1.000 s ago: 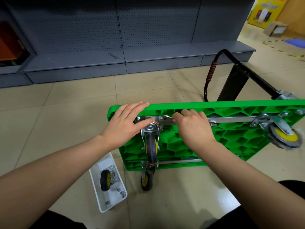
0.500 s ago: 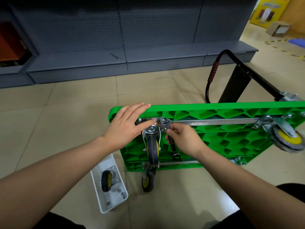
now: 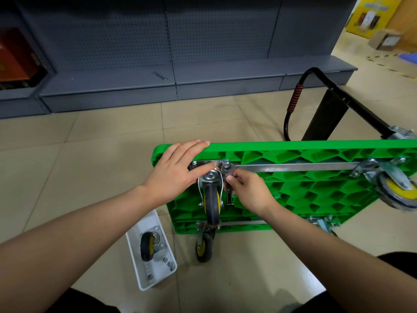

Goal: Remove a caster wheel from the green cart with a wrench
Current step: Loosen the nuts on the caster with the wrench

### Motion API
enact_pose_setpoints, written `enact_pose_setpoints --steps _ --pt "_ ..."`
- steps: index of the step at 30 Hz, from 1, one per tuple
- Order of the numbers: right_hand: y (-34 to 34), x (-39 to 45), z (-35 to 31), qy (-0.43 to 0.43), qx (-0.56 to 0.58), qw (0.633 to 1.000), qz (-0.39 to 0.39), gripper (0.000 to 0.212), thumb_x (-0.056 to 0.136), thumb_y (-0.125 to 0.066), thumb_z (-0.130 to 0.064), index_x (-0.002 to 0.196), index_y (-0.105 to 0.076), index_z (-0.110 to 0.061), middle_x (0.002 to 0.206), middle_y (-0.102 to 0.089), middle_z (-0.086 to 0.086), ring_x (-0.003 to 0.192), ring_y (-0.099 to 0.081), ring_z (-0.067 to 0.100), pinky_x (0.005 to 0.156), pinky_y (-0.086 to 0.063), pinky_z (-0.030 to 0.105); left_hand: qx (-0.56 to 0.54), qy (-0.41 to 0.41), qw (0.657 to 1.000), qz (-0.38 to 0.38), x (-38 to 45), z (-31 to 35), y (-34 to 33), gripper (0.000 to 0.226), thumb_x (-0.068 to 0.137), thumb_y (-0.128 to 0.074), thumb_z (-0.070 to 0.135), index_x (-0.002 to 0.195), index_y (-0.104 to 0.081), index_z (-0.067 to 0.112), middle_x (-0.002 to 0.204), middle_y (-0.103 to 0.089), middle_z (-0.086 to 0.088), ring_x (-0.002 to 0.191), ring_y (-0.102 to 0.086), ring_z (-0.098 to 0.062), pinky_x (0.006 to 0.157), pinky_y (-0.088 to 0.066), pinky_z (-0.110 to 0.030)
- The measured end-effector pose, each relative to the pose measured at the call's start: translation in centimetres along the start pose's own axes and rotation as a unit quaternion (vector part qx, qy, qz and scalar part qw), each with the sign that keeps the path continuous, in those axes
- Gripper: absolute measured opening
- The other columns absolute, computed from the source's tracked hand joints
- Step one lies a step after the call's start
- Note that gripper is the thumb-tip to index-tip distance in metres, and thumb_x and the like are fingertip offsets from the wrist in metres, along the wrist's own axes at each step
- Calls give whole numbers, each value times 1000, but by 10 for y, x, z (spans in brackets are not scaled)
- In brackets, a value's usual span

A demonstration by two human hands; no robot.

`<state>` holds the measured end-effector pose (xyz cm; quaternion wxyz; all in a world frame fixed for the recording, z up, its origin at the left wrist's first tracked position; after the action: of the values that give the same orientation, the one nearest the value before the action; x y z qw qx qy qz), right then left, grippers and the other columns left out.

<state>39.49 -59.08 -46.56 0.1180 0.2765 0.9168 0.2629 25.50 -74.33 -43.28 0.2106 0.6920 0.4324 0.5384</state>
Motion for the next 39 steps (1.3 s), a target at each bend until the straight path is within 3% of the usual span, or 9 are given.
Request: enact_pose_setpoints --steps 6,10,13,17,21,26,29,34,39 --pt "10 2 -9 28 -93 995 -12 27 102 -54 -21 77 -60 -16 71 -70 -3 61 -60 5 66 -47 27 1 0 1000 -2 1 -1 0 47 96 -66 21 140 -58 32 156 -43 -16 141 -43 -35 111 -31 -45" --pt "19 3 -13 75 -181 981 -12 21 103 -50 -27 85 -54 -18 81 -68 8 80 -61 34 69 -48 41 4 -2 1000 2 1 0 1 46 96 -66 21 140 -58 32 155 -43 -16 140 -44 -36 110 -32 -46" --pt "32 0 -25 165 -372 911 56 13 101 -55 -28 105 -62 -17 89 -65 12 84 -62 38 62 -38 37 4 -1 1000 2 1 0 1 47 95 -67 20 140 -58 32 155 -44 -15 140 -44 -35 110 -33 -45" --pt "40 -3 -37 216 -495 832 127 16 76 -82 -16 87 -69 -19 71 -59 4 67 -59 32 58 -31 32 4 -3 1000 1 1 0 2 45 96 -65 22 140 -58 32 155 -44 -16 140 -45 -36 110 -32 -45" --pt "49 -6 -31 183 -405 892 85 12 100 -59 -25 98 -64 -14 85 -62 10 83 -59 37 62 -43 38 6 -5 1000 -2 1 0 1 45 97 -61 22 141 -58 32 155 -43 -16 140 -44 -36 110 -33 -45" --pt "50 -10 -19 95 -185 977 35 24 100 -56 -22 77 -56 -15 74 -68 -2 74 -62 23 67 -45 36 4 -4 1000 -2 0 -1 0 44 96 -65 23 139 -59 32 155 -43 -16 140 -45 -36 110 -33 -45" --pt "35 -10 -15 52 -128 990 10 25 100 -57 -22 76 -62 -15 72 -71 -5 66 -62 7 66 -46 28 3 -4 1000 -5 1 0 0 45 97 -64 23 140 -58 33 156 -43 -16 140 -44 -36 109 -33 -46" --pt "15 -8 -11 17 -73 997 -8 24 100 -57 -22 79 -66 -15 75 -74 -3 74 -69 14 77 -54 30 5 -2 1000 -6 0 0 0 46 96 -66 23 140 -58 32 156 -42 -15 141 -44 -36 109 -34 -46" --pt "8 -3 -7 -5 -68 998 14 25 101 -57 -24 80 -68 -13 75 -74 -2 71 -66 14 70 -49 28 4 1 1000 -3 0 0 -2 45 97 -66 23 140 -58 34 156 -42 -15 141 -44 -35 110 -33 -45"
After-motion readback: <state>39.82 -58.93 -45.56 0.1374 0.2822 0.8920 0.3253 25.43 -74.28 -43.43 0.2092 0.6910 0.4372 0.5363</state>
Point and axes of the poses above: each hand's wrist, its own x-axis towards the middle knuckle, its own y-axis out of the back of the hand, z = x × y, the point moved 4 cm from there along x, towards the middle knuckle
